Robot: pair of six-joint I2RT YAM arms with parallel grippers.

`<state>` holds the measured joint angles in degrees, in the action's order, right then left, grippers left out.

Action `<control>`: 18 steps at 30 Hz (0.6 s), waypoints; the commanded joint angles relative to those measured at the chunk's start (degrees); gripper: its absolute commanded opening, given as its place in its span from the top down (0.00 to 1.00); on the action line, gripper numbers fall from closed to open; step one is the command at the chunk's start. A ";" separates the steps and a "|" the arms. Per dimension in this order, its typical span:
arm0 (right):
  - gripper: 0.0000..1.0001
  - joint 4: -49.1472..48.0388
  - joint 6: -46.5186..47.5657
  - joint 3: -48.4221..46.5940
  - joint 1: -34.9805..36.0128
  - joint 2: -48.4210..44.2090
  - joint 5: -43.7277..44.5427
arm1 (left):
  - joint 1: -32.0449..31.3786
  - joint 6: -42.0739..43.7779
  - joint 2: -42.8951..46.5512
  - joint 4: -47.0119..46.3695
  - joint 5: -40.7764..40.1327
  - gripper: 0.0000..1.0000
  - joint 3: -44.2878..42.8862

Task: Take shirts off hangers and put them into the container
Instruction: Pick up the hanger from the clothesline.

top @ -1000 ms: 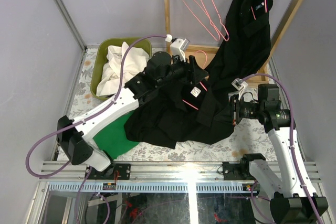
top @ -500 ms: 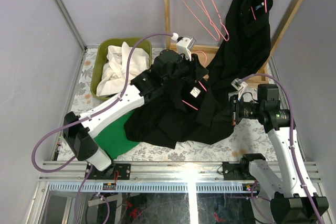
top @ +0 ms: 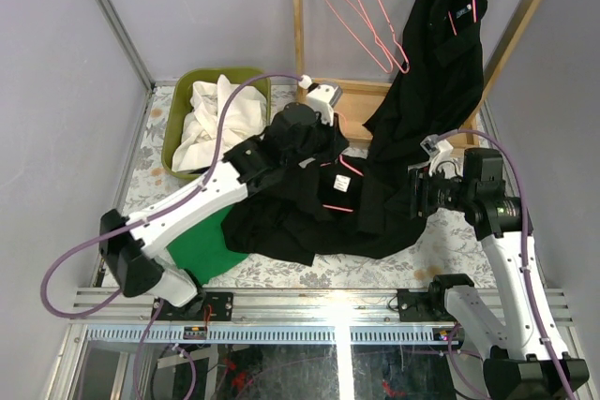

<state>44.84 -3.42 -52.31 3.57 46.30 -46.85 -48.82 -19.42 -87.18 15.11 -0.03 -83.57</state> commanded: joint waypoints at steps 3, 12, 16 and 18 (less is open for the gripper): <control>0.29 -5.89 -6.06 -4.71 0.29 -2.34 14.48 | -3.13 -4.59 8.52 9.36 -23.21 1.00 1.21; 0.25 -16.51 -11.58 -1.20 0.27 -6.74 -0.33 | -3.57 -7.24 9.35 20.40 -32.86 1.00 -1.85; 0.25 -13.85 -9.75 -0.01 0.29 -5.58 -1.00 | -3.57 -7.40 8.74 21.59 -32.53 1.00 -2.25; 0.28 -12.69 -9.61 0.08 0.27 -4.34 -0.13 | -3.59 -7.39 8.41 21.54 -31.68 1.00 -2.59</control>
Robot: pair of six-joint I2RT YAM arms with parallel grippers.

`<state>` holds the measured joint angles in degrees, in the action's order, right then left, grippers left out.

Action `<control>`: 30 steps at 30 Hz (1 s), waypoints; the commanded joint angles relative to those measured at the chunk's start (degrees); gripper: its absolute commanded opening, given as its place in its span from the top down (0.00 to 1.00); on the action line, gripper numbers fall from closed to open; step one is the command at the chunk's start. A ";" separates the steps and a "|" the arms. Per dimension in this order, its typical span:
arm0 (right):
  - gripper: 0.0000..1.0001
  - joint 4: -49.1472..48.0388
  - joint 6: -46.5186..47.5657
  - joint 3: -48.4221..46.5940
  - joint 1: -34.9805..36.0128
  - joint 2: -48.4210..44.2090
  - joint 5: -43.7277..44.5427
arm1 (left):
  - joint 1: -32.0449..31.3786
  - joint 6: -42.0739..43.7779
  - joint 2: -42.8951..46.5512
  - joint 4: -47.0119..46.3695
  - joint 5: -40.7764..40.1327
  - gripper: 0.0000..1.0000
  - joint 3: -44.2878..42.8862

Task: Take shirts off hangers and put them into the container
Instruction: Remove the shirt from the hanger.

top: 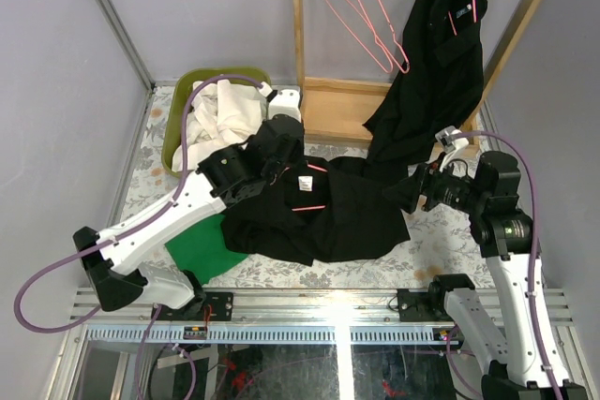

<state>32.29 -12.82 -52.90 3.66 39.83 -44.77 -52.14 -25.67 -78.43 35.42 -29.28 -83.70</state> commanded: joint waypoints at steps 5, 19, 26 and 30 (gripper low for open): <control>0.33 0.27 -0.98 0.18 2.65 4.62 -0.87 | -0.25 -1.13 -1.27 1.55 -1.45 1.00 -3.55; 0.27 -8.09 -6.38 -1.92 25.46 11.75 26.86 | -0.33 -1.40 -2.72 1.47 0.46 1.00 -4.36; 0.35 -8.64 -6.09 -0.59 25.77 7.31 47.47 | -0.36 -0.31 -2.00 1.66 0.78 1.00 -4.18; 0.38 -5.95 -5.05 0.30 25.78 7.60 43.71 | -0.34 0.06 -1.53 2.29 0.15 1.00 -4.60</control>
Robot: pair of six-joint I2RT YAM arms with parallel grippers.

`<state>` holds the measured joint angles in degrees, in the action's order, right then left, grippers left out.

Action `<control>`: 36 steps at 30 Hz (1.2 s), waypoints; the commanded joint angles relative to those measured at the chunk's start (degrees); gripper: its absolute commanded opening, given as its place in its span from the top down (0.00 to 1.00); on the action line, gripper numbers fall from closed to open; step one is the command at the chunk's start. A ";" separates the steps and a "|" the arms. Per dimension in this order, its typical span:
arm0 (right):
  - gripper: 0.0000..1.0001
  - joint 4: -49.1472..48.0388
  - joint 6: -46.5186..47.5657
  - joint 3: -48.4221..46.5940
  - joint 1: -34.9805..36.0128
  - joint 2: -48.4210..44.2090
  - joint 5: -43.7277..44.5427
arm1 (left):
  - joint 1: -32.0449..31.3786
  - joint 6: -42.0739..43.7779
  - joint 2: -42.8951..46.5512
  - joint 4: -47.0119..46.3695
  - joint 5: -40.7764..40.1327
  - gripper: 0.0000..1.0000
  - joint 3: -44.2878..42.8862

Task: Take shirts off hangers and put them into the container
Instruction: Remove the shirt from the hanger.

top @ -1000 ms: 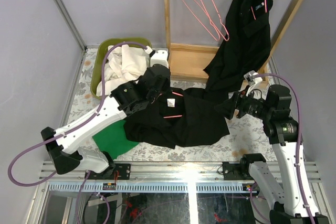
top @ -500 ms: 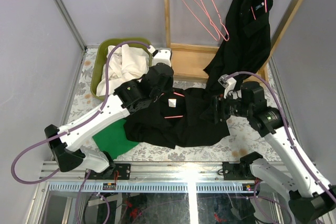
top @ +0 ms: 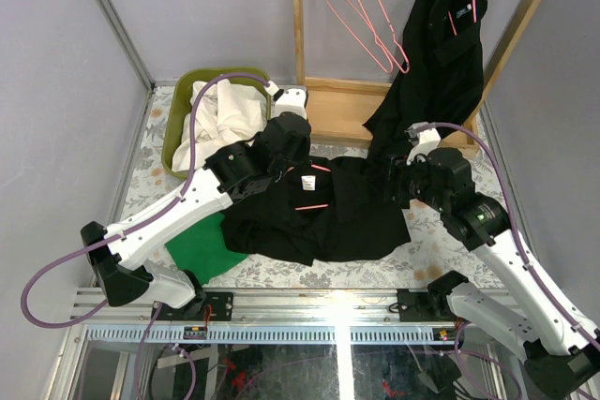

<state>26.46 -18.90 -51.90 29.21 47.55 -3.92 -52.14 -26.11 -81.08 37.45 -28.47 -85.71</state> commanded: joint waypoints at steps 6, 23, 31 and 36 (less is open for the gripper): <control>0.64 2.96 2.33 -2.80 0.30 4.25 -1.43 | -0.33 0.77 1.20 0.49 -0.70 1.00 -3.13; 0.49 4.65 3.48 -1.53 0.16 1.49 0.63 | -0.40 1.67 1.50 0.60 -0.88 1.00 -2.71; 0.70 7.38 4.83 -1.30 0.22 2.07 0.85 | -0.38 1.63 1.50 0.65 -0.82 1.00 -2.72; 0.89 5.20 4.74 -0.69 0.18 0.88 0.94 | -0.38 1.58 1.85 0.59 -0.38 1.00 -2.63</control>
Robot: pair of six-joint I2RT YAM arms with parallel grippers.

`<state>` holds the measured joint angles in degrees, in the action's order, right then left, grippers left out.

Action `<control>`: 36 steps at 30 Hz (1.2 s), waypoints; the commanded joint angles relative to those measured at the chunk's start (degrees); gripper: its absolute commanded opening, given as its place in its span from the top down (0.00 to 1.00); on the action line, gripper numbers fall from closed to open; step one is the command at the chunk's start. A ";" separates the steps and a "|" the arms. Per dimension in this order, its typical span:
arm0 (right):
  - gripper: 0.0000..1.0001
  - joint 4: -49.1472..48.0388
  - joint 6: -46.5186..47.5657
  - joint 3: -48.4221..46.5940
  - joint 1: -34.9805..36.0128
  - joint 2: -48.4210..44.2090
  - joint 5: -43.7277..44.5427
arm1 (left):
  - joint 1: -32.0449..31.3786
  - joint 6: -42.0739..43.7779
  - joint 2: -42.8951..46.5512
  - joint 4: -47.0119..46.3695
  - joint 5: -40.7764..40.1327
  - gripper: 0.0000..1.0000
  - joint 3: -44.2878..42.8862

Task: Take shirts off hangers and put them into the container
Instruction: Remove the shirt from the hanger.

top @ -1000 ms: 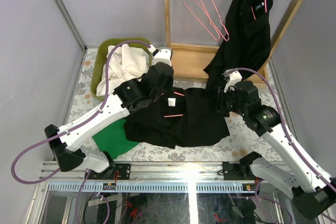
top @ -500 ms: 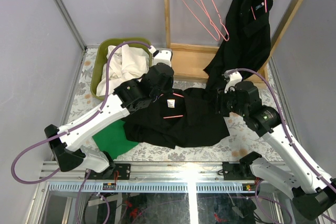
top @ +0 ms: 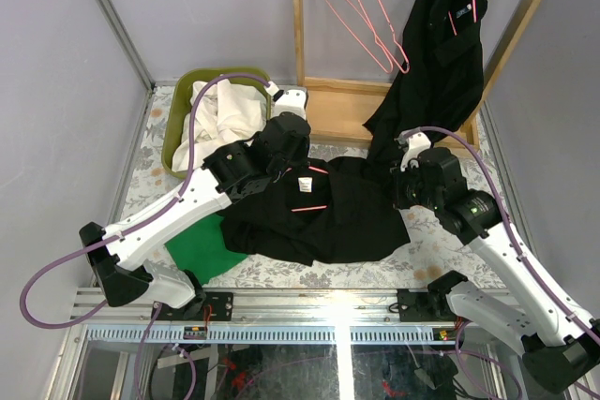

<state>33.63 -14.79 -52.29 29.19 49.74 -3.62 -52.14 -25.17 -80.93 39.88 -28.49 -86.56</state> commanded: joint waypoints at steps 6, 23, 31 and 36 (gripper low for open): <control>1.00 -3.21 0.30 0.19 0.30 -3.35 6.61 | -0.33 1.38 2.14 -2.14 0.28 1.00 -1.30; 1.00 -3.22 -2.22 0.41 0.18 -5.73 23.08 | -0.38 5.21 3.74 -4.24 3.39 1.00 0.13; 1.00 -1.97 -3.40 -0.11 0.17 -1.59 26.92 | -0.38 10.54 5.84 -7.00 8.68 1.00 2.19; 0.85 -4.06 -2.05 1.03 0.18 -1.92 17.33 | -0.33 10.23 5.94 -6.92 8.98 1.00 2.28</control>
<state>31.88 -17.54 -50.94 29.26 48.71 18.37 -52.14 -16.91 -76.31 36.36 -20.71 -84.66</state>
